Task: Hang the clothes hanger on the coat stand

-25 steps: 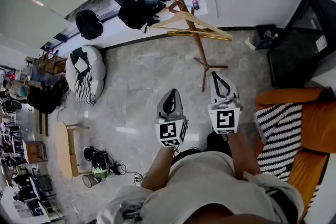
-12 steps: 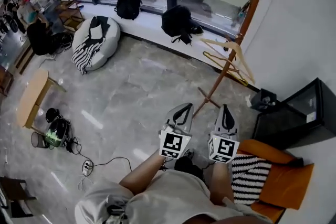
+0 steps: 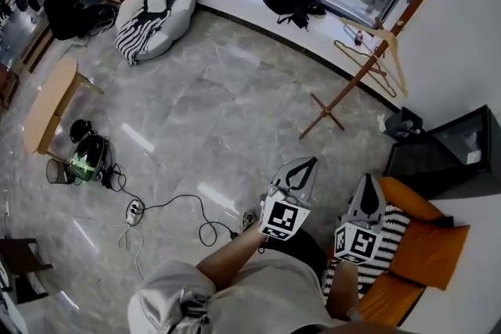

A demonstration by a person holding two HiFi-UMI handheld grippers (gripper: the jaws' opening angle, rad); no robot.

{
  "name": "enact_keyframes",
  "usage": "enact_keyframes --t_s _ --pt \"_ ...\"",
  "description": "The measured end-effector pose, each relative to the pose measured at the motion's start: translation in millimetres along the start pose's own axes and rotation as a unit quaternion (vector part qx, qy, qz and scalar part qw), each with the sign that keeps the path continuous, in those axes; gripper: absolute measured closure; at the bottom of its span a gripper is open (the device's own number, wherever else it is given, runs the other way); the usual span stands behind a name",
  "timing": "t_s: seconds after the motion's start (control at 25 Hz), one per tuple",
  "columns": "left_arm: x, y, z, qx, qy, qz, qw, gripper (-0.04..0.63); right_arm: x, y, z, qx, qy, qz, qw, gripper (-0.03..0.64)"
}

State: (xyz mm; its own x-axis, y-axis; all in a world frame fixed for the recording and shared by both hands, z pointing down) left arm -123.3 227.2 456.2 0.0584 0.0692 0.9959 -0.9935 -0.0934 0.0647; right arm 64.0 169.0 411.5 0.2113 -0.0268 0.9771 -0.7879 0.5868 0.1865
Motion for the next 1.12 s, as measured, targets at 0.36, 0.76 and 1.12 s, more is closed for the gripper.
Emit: enact_keyframes --t_s 0.36,0.76,1.12 --pt "-56.1 -35.5 -25.6 0.006 -0.053 0.044 0.9976 0.586 -24.6 -13.1 -43.9 0.011 -0.055 0.021 0.998 0.612" --pt "-65.7 -130.9 4.6 0.069 -0.057 0.044 0.9950 0.586 -18.6 -82.7 -99.1 0.048 -0.069 0.016 0.996 0.612" --pt "-66.9 -134.2 23.8 0.072 -0.052 0.052 0.9947 0.586 -19.8 -101.5 -99.8 0.065 -0.072 0.006 0.995 0.612"
Point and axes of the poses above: the fingertips, and each gripper's own axes: z forward along the fingers, y to its left, x out of its underside, the point moved 10 cm from there along -z, backward along the fingers, and after that the axes turned 1 degree about y, right-handed, at the moved point
